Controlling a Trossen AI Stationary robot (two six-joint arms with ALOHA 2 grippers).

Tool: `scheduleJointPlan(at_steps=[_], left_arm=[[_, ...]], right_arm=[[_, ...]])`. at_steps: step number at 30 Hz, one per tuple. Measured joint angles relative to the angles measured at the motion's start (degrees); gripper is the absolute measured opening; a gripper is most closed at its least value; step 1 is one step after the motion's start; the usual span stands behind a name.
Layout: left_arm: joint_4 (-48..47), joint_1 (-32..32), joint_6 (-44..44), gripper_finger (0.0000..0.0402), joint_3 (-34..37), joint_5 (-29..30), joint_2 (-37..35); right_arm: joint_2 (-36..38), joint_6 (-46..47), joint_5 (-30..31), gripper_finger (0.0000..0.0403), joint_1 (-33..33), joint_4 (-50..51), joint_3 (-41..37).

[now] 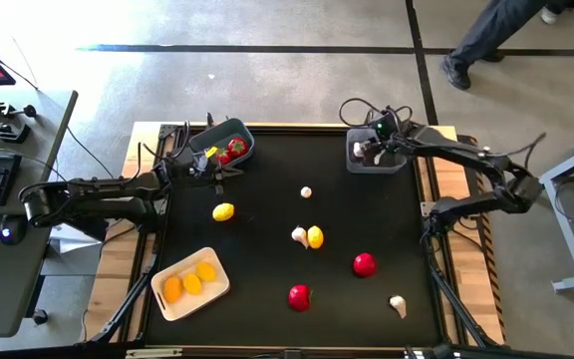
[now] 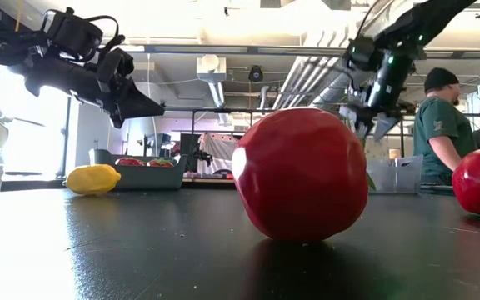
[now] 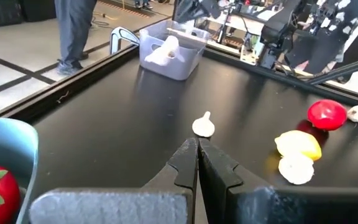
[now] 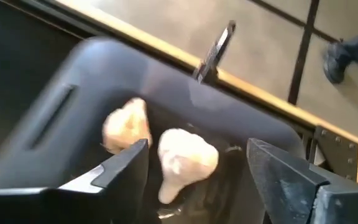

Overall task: Sort produce into baskets
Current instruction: Put the white garlic into the transparent bin

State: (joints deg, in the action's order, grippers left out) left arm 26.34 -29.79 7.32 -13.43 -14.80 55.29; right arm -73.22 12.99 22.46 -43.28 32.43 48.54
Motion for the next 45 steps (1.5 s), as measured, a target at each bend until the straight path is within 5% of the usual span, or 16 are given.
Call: scheduleJointPlan(at_steps=[4, 15, 26, 39, 45], left_arm=[[-0.7, 1.7, -0.3, 0.0000, -1.4, -2.5, 0.6], [-0.7, 9.7, -7.8, 0.0000, -12.4, -9.5, 17.8], [-1.2, 19.0, -8.0, 0.0029, -22.3, -8.6, 34.1], [-1.2, 29.0, -6.9, 0.0207, -28.4, 6.7, 45.0], [-1.3, 30.9, -6.0, 0.0257, -30.7, 11.6, 49.2]], right_arm=[[4.0, 1.0, -1.5, 0.0223, 4.0, -0.8, -0.6], [7.3, 5.0, -3.2, 0.0009, 21.6, -22.8, -12.3], [7.3, 8.1, 0.8, 0.0015, 29.2, -32.7, -18.5], [7.3, 6.1, 1.5, 0.0011, 30.2, -32.7, -18.5], [7.3, 6.0, 1.5, 0.0011, 30.2, -32.6, -18.5]])
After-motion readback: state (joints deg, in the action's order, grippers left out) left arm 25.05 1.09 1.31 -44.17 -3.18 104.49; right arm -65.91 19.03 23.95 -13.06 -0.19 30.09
